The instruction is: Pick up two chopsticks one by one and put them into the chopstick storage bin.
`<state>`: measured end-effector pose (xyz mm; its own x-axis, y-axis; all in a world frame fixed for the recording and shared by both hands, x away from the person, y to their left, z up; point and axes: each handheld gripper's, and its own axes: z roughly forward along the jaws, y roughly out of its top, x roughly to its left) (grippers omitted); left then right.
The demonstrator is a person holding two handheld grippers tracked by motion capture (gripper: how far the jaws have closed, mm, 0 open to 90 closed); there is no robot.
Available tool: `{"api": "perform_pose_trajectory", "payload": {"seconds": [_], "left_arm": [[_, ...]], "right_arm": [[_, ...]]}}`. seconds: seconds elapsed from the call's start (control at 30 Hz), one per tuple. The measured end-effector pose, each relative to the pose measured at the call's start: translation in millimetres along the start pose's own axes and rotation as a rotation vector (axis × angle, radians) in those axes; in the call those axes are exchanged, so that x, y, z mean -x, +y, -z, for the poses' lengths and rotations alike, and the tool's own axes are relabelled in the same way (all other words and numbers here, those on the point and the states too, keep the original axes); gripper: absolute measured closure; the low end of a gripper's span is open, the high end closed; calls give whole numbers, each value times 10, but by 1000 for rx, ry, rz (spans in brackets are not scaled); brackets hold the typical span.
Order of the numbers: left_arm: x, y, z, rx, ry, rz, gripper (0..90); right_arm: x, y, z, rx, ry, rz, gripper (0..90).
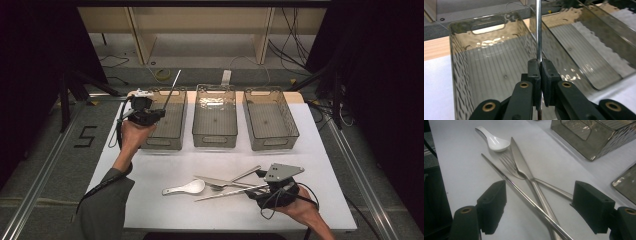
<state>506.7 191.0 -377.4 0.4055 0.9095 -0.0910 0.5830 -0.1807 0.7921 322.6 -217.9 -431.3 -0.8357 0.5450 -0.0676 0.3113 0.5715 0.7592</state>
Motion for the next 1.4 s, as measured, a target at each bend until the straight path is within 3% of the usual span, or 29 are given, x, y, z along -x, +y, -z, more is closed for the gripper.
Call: {"api": "perform_pose_trajectory", "payload": {"seconds": [0.3, 0.47, 0.73, 0.8, 0.97, 1.2, 1.33, 1.4], "left_arm": [[-207, 29, -143, -13, 61, 24, 858], [-301, -16, -238, -58, 112, -1, 857], [-404, -90, -375, -100, 113, 48, 851], [-412, -102, -406, -115, 115, 59, 811], [-359, -50, -329, -85, 61, 65, 568], [-192, 81, -55, -66, -53, 33, 377], [-28, 18, 184, -13, -108, 19, 309], [53, -46, 266, -10, -119, -3, 284]], "right_arm": [[7, -9, 17, 5, 4, -8, 282], [3, -3, 12, 8, 10, -7, 280], [0, -1, 8, 6, 16, -9, 280], [4, -3, 11, 9, 16, -11, 280], [12, 1, 19, 7, 17, -9, 280], [77, 87, -5, -56, 29, 28, 298], [124, 196, -53, -110, 44, 55, 312], [137, 252, -79, -154, 45, 83, 322]]}}
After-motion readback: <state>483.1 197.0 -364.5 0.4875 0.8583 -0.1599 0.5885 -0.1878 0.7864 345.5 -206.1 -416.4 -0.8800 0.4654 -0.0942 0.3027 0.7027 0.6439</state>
